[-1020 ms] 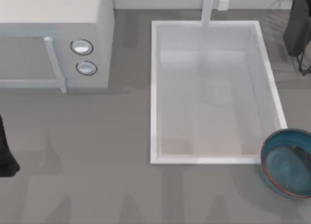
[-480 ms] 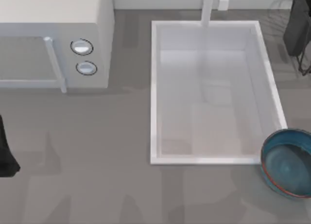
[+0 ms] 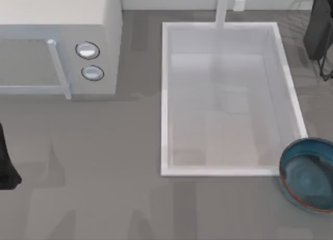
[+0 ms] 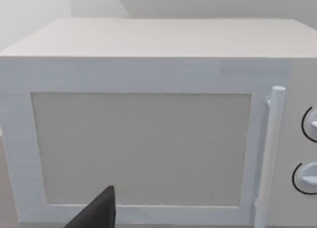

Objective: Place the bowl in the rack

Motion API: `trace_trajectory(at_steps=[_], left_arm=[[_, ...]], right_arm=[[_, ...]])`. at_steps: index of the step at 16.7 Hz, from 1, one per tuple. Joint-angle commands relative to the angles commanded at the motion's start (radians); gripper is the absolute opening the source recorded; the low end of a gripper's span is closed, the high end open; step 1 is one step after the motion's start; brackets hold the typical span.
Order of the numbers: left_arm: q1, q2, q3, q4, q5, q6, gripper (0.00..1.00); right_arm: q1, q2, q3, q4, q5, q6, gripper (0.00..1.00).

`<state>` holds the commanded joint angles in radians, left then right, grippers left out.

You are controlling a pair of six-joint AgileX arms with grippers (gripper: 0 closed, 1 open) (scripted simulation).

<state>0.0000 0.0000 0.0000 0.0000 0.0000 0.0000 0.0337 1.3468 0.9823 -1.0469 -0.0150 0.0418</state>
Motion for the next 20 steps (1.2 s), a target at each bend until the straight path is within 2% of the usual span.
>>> trace_trajectory(at_steps=[3, 10, 20], left_arm=[[0.0, 0.0, 0.0, 0.0, 0.0, 0.0, 1.0], [0.0, 0.0, 0.0, 0.0, 0.0, 0.0, 1.0], [0.0, 0.0, 0.0, 0.0, 0.0, 0.0, 1.0]], right_arm=[[0.002, 0.062, 0.061, -0.054, 0.005, 0.001, 1.0], [-0.001, 0.07, 0.049, -0.038, 0.005, 0.0, 1.0], [0.009, 0.24, -0.186, 0.37, 0.006, 0.011, 1.0]])
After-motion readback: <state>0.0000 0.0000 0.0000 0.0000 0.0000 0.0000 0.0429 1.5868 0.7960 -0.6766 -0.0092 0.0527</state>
